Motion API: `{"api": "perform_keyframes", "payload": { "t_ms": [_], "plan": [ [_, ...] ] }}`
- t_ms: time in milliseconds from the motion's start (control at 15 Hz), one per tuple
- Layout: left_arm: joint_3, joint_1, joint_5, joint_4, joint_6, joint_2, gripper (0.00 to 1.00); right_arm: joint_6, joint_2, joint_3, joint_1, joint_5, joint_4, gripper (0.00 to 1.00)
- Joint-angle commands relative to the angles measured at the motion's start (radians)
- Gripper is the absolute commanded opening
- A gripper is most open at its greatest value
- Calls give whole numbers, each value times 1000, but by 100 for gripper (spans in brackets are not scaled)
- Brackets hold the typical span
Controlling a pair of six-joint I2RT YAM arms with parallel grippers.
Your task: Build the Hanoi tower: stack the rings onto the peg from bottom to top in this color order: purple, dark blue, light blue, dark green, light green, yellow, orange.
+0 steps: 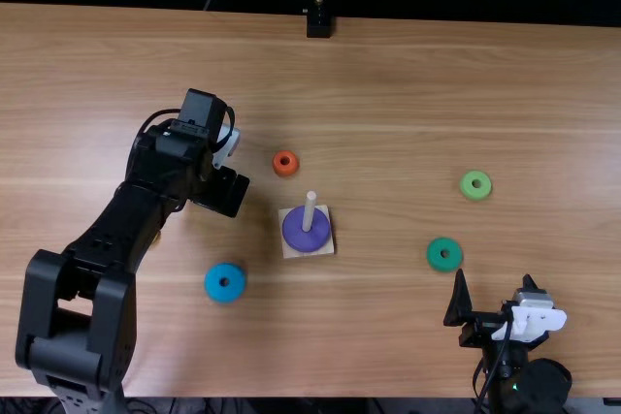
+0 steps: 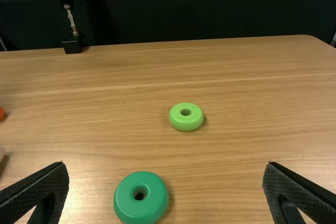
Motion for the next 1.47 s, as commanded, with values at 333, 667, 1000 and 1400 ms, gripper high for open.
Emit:
{"api": "perform_keyframes", "payload": {
  "t_ms": [333, 667, 1000, 1400],
  "plan": [
    [34, -57, -1, 152, 11, 86, 100, -5, -13, -62, -9, -4, -70, 100],
    [29, -56, -5, 147, 16, 86, 100, -5, -13, -62, -9, -4, -70, 100],
    [4, -48, -3, 148, 18, 83, 100, -5, -13, -62, -9, -4, -70, 100],
    [-6, -27, 1, 145, 20, 86, 100, -5, -13, -62, -9, -4, -70, 100]
  ]
}}
